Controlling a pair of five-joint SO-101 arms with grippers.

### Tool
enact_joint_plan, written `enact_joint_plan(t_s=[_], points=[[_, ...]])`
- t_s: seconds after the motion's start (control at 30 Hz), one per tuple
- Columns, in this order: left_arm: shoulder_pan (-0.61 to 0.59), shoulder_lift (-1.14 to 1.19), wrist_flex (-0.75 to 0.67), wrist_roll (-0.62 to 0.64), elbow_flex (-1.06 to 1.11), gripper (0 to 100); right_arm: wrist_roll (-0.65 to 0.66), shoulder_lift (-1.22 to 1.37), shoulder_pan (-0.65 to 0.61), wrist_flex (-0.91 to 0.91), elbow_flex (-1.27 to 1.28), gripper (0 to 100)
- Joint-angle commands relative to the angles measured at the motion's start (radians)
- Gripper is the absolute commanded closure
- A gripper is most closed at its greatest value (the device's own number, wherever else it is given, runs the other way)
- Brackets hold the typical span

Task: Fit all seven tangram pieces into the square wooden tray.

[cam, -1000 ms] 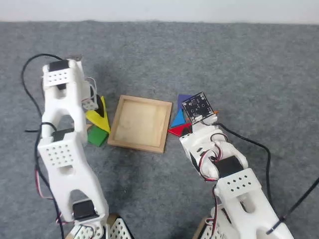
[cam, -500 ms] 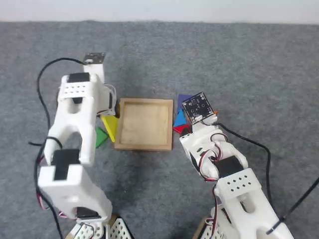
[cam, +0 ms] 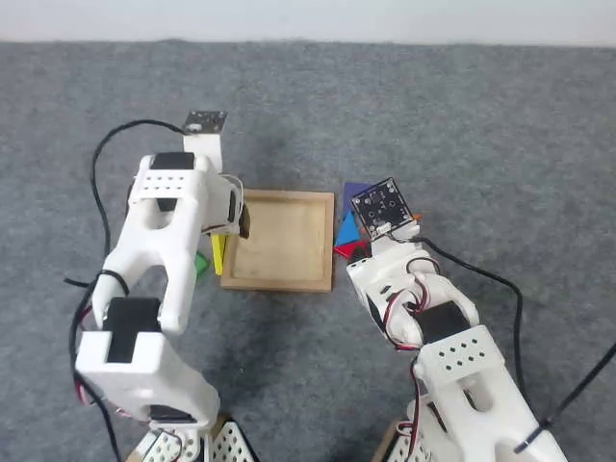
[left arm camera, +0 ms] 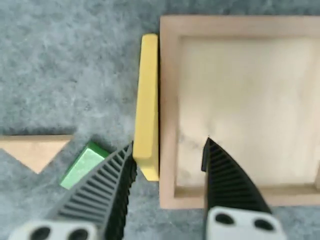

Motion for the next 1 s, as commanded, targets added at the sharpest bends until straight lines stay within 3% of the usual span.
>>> enact_joint_plan(t_s=[0.0,0.27,0.57,0.8,0.97], points=[[0.006,-0.052,-0.074,0.012,0.027,81,0.014,-0.036,-0.004,-0.025,-0.008,95.4],[0.040,-0.061,-0.095,0.006,0.039,98,0.014,-0.036,-0.004,-0.025,-0.008,95.4],[0.080,-0.077,-0.095,0.006,0.039,99,0.014,-0.036,-0.004,-0.025,-0.008,95.4],[0.040,-0.354,-0.095,0.011,0.131,99,0.014,-0.036,-0.004,-0.025,-0.008,95.4],[0.167,-0.535,-0.173,0.006,0.306,99,0.014,-0.036,0.001,-0.025,-0.011,95.4]])
